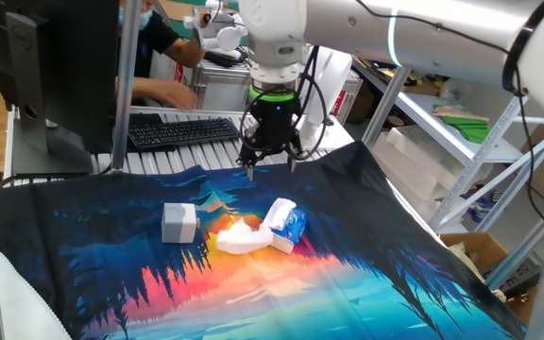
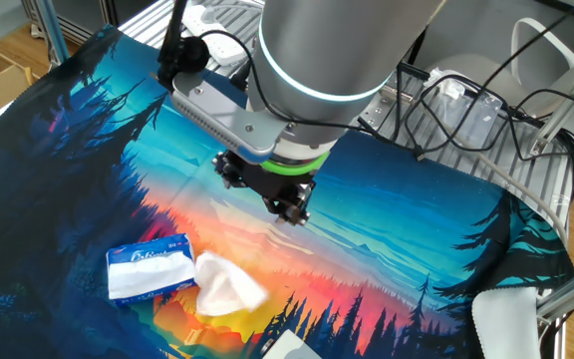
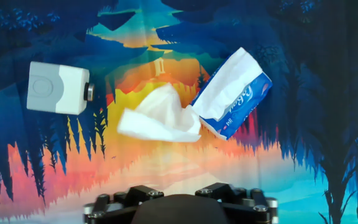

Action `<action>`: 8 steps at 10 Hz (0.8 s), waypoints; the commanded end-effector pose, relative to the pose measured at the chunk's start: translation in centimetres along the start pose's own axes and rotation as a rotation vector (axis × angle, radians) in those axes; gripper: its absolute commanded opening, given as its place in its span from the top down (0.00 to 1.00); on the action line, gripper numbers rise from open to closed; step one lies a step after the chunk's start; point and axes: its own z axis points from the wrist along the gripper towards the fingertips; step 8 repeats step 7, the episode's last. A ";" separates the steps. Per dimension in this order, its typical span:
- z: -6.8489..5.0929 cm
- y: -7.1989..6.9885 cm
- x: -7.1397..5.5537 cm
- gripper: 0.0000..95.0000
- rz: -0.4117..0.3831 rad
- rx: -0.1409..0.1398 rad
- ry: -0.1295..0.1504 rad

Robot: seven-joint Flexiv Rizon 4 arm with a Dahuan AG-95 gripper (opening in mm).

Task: Pull out a napkin

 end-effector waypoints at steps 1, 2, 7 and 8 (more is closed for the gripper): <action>-0.1 0.0 -0.1 0.00 -0.010 0.005 0.007; -0.1 -0.1 0.0 0.00 -0.042 0.009 0.019; -0.1 -0.1 0.2 0.00 -0.098 0.080 0.057; -0.1 -0.1 0.2 0.00 -0.098 0.080 0.057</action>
